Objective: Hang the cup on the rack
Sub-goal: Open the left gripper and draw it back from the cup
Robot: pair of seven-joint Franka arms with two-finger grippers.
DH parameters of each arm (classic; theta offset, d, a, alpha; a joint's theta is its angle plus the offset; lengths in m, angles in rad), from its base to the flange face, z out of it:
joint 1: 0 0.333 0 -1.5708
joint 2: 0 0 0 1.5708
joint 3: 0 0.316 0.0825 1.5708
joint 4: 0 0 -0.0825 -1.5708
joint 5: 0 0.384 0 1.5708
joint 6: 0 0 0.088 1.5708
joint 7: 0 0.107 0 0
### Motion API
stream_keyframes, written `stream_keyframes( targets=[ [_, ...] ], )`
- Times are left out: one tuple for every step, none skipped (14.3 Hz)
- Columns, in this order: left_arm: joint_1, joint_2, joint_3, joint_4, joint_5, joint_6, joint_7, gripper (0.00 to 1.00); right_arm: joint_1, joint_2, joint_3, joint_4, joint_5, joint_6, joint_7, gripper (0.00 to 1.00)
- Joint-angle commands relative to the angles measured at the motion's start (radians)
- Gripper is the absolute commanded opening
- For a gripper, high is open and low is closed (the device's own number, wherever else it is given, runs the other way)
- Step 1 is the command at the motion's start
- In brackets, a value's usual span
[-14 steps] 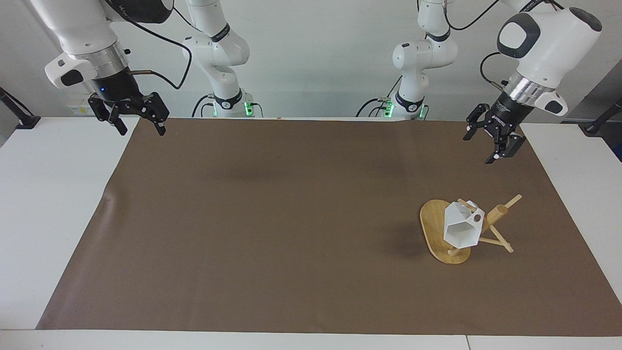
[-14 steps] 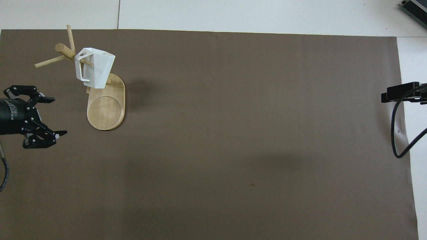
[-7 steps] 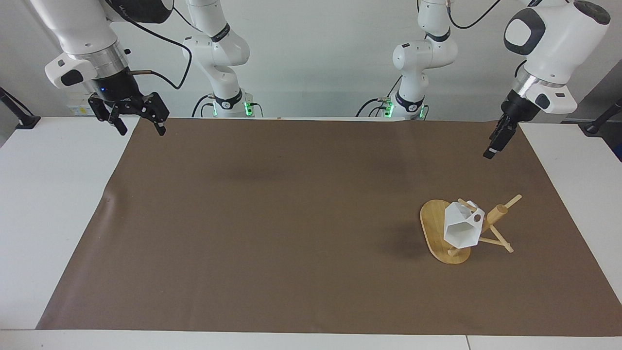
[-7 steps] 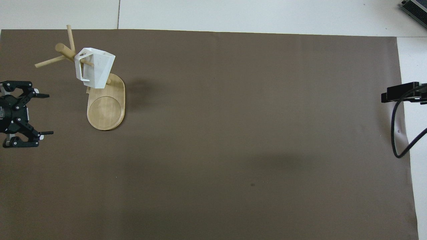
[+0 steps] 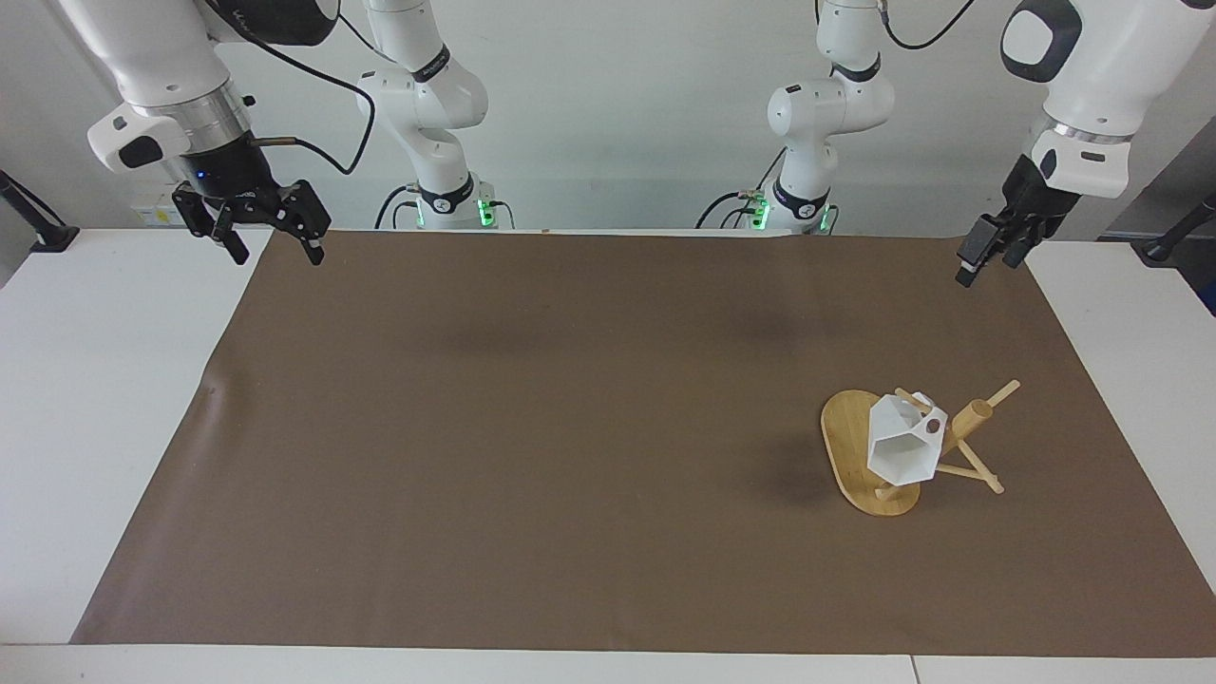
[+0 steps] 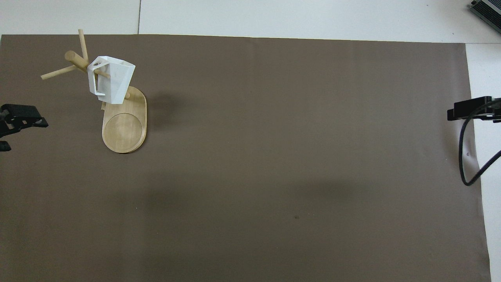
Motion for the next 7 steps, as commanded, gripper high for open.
stream_keyframes(
  targets=[
    [-0.008, 0.059, -0.019, 0.129, 0.076, -0.138, 0.056, 1.00, -0.002, -0.016, 0.004, -0.012, -0.016, -0.014, -0.010, 1.00],
    [-0.028, 0.070, -0.019, 0.167, 0.077, -0.183, 0.065, 1.00, -0.002, -0.016, 0.004, -0.012, -0.016, -0.014, -0.009, 1.00],
    [-0.038, 0.096, -0.024, 0.202, 0.078, -0.215, 0.071, 1.00, -0.002, -0.016, 0.004, -0.012, -0.016, -0.014, -0.009, 1.00],
    [-0.058, 0.107, -0.028, 0.233, 0.078, -0.247, 0.076, 1.00, -0.002, -0.016, 0.004, -0.012, -0.016, -0.015, -0.009, 1.00],
    [-0.089, 0.109, -0.025, 0.245, 0.077, -0.260, 0.076, 1.00, -0.002, -0.016, 0.004, -0.012, -0.016, -0.014, -0.009, 1.00],
    [-0.132, 0.106, -0.021, 0.233, 0.075, -0.251, 0.076, 1.00, -0.002, -0.016, 0.004, -0.012, -0.016, -0.015, -0.009, 1.00],
    [-0.155, 0.099, -0.009, 0.218, 0.075, -0.242, 0.081, 1.00, -0.002, -0.016, 0.004, -0.014, -0.016, -0.017, -0.009, 1.00]
  ],
)
